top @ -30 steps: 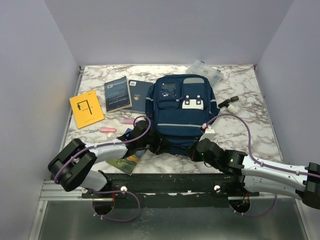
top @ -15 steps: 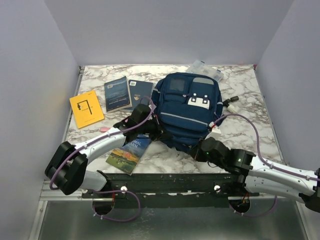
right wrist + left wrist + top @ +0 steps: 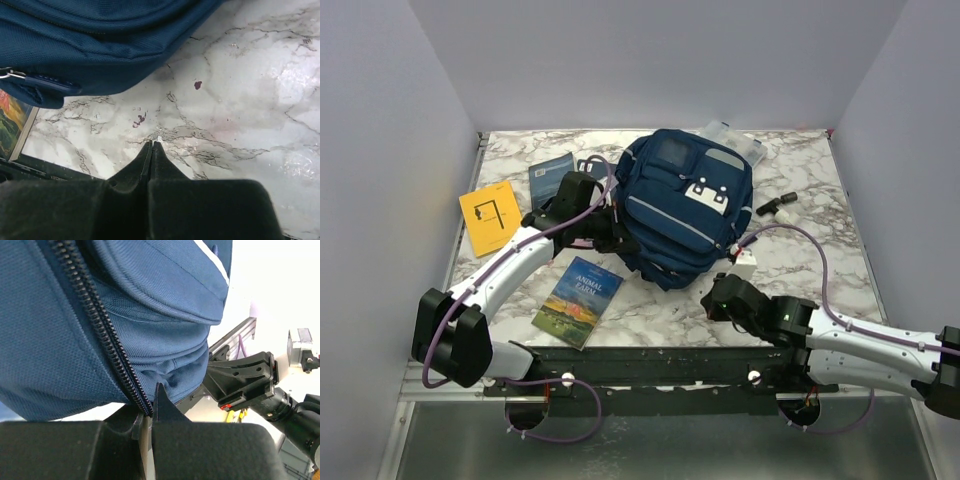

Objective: Pack the student bag
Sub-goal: Unzip the student bag at the center of the board.

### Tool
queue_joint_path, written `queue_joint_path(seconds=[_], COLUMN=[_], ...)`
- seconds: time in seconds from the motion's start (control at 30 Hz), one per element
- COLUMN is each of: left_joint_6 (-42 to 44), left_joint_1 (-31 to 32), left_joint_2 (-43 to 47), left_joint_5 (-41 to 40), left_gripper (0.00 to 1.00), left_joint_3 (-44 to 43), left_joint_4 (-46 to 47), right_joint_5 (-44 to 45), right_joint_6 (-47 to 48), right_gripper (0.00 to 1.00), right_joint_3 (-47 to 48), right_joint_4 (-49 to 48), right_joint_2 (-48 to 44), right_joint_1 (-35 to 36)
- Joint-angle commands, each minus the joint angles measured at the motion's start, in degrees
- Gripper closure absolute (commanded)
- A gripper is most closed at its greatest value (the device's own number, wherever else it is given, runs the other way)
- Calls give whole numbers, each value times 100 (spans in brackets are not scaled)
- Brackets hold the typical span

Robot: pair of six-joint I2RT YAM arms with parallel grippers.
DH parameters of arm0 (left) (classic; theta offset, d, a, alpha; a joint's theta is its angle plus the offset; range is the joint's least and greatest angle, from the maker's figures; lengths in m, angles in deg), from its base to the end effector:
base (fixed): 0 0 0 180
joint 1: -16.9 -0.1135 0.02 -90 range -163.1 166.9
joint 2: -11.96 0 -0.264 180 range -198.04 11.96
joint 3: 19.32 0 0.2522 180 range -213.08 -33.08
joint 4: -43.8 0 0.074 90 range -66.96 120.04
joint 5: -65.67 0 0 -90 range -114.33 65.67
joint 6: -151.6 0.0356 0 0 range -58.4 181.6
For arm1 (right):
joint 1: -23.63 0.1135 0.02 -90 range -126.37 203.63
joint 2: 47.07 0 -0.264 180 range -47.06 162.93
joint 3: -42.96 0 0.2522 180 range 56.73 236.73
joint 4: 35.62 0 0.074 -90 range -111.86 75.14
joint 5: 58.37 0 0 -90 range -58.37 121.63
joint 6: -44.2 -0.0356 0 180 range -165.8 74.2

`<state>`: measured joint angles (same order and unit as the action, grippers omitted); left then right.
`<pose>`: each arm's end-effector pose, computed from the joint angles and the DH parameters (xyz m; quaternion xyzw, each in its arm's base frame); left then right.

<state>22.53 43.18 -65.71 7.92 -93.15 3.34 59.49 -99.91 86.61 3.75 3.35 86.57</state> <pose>0.2514 -0.1453 0.2818 0.0086 0.8918 -0.4168 0.1758 0.0946 0.1486 0.2112 0.0203 0.9046 0.1926 0.3797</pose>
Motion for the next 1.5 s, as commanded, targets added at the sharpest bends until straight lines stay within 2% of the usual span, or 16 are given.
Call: queue_joint_path(seconds=[0.0,0.03,0.1,0.23,0.3,0.33,0.43,0.5,0.6,0.8,0.97,1.13,1.3,1.47], left_joint_6=[144,145,167,221,274,294,321,330,321,286,255,293,305,426], left_joint_1=[-22,-24,-24,-20,-27,-27,-40,-53,-53,-62,-66,-71,-71,-108], left_joint_2=[138,147,161,169,163,165,169,165,206,217,271,238,209,263], left_joint_5=[436,431,457,560,635,674,820,949,1066,1225,1194,1306,1369,1375], left_gripper=[100,100,100,100,100,100,100,100,100,100,100,100,100,100], left_joint_3=[2,19,48,107,119,119,112,84,64,92,126,112,118,121], left_joint_4=[369,378,380,380,374,368,379,374,379,378,398,440,437,425], right_joint_5=[-229,-427,-645,-1007,-1340,-1442,-2006,-2720,-3755,-4904,-4894,-4757,-4786,-4807], right_joint_6=[653,828,1160,2082,2376,2460,2681,2804,2782,2836,2784,2799,2768,2925], right_gripper=[100,97,77,65,51,48,49,54,55,57,54,54,66,70], right_joint_3=[-90,-124,-140,-128,-28,-4,-120,-284,-559,-853,-868,-967,-836,-870], right_joint_4=[-542,-749,-1107,-1661,-1800,-1839,-2147,-2578,-3227,-4118,-3928,-4000,-4195,-4084], right_joint_2=[-200,-273,-430,-791,-810,-770,-609,-537,-378,-87,-378,-282,45,-35], right_joint_1=[28,34,30,-93,-276,-378,-866,-1410,-2045,-2199,-2201,-2203,-2198,-2198])
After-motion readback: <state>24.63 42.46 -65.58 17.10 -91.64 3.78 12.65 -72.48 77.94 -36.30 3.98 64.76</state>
